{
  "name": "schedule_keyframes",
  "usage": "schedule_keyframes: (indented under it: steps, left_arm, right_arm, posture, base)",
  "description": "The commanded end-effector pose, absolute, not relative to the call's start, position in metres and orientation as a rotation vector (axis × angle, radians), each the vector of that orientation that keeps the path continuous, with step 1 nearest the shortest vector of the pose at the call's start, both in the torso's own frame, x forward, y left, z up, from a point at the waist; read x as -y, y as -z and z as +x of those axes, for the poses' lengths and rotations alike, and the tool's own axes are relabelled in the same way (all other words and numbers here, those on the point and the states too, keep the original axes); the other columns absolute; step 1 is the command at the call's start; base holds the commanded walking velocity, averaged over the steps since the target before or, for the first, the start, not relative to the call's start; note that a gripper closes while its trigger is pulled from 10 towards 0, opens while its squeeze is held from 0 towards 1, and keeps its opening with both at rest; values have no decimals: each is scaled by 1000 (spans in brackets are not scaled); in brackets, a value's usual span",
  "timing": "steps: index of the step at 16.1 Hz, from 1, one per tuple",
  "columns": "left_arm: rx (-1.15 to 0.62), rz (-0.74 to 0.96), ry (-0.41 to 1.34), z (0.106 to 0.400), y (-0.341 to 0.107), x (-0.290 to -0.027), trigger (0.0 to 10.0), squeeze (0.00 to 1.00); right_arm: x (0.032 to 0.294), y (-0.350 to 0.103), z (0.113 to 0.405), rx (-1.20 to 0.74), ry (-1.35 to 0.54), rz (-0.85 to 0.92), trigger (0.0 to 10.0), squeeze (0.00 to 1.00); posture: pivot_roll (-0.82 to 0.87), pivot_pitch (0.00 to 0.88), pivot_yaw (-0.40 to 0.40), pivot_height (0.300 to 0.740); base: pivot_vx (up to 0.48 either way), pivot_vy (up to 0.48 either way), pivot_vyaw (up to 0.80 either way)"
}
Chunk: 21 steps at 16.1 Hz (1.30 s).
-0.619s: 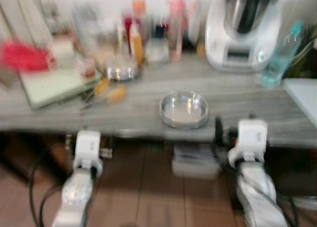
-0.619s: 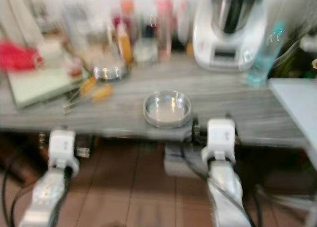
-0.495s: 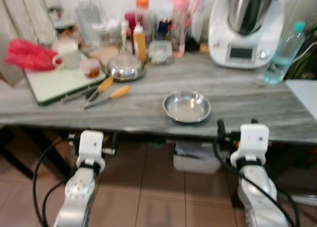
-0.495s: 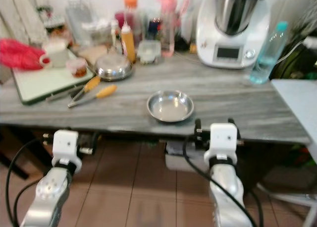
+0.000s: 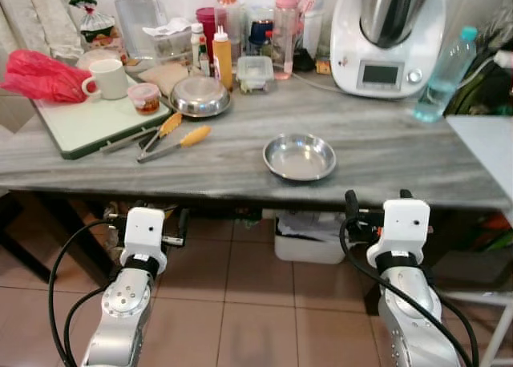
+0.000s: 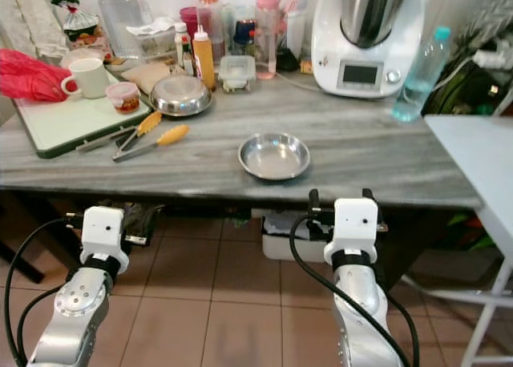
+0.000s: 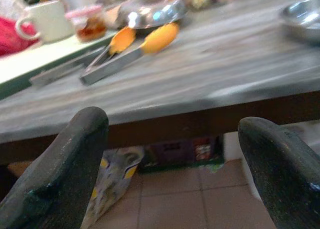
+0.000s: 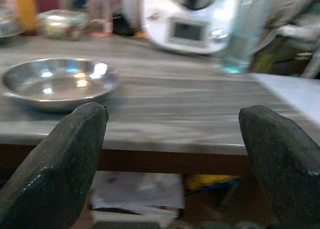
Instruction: Setting the table
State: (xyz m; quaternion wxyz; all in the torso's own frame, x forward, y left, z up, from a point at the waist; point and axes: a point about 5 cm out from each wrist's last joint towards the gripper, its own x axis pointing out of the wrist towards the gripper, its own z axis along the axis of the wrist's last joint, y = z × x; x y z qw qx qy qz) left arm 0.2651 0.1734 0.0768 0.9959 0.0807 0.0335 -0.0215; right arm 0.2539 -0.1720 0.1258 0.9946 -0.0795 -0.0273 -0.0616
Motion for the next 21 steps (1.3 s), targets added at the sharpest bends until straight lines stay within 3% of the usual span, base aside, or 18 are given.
schedule_keyframes:
  steps: [1,9,21]
  left_arm:
    - [-59,179,40,267,-81,-178,10000,0]
    - [-68,179,43,267,-78,-177,10000,0]
    - [-61,170,47,273,-78,-173,10000,0]
  right_arm:
    - [170,-130,255,68,119,-153,10000,0]
    - [173,-130,258,65,129,-169,10000,0]
    - [174,-133,265,81,124,-181,10000,0]
  posture:
    - [-99,0,27,740]
    - [-99,0,25,740]
    - [-103,0,22,740]
  base:
    - [-326,0,0]
    - [-123,0,0]
    - [-361,0,0]
